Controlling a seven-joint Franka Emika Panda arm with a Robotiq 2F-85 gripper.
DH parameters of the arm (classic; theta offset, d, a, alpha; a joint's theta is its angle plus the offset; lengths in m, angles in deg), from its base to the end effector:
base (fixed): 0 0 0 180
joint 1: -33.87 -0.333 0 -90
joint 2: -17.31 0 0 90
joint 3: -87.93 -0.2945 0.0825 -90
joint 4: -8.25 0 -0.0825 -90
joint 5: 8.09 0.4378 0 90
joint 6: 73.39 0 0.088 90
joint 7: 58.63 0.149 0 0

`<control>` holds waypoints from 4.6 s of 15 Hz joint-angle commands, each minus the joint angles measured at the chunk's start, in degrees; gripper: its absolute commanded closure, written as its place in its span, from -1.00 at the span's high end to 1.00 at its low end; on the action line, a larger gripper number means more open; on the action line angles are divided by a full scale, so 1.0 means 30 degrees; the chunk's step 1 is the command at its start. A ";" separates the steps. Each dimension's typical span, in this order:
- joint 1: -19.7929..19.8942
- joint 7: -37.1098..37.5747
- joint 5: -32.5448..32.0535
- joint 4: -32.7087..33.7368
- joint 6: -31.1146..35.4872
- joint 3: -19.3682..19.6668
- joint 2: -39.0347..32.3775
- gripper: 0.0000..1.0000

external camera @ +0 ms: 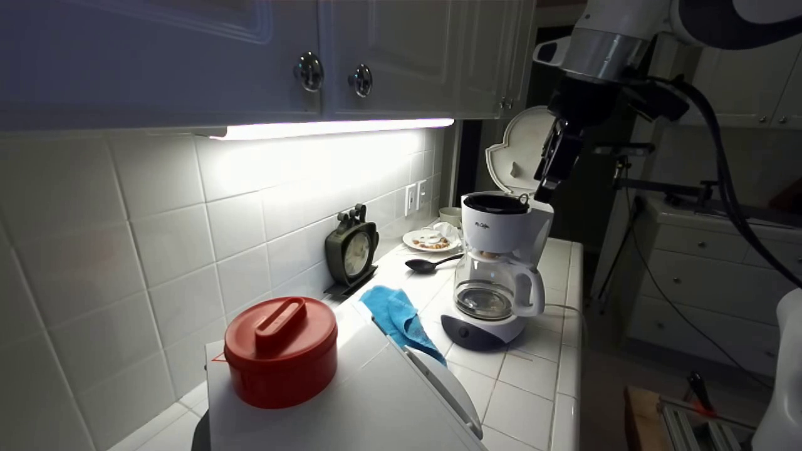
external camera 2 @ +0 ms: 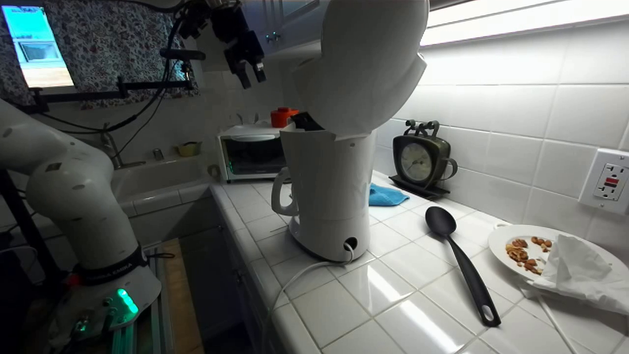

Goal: Close the lid of the coffee maker

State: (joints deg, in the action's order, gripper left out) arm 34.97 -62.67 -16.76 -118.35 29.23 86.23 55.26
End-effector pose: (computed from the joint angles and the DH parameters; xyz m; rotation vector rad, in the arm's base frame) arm 0.4411 -0.0125 0.5871 2.9409 0.1353 0.3519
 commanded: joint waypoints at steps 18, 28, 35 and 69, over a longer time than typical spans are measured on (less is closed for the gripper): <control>0.1715 0.0167 -0.3909 -0.0270 -0.0673 0.1440 0.1434 1.00; 0.2826 -0.0402 -0.6102 -0.0456 -0.0019 0.3092 0.2434 1.00; 0.2569 -0.3370 -0.5646 -0.0842 0.2704 0.5420 0.3331 1.00; 0.2463 -0.7666 -0.1671 0.0289 1.1322 1.1152 -0.0329 1.00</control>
State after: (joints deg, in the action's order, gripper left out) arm 44.17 -82.16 -26.61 -118.18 59.58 117.39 56.10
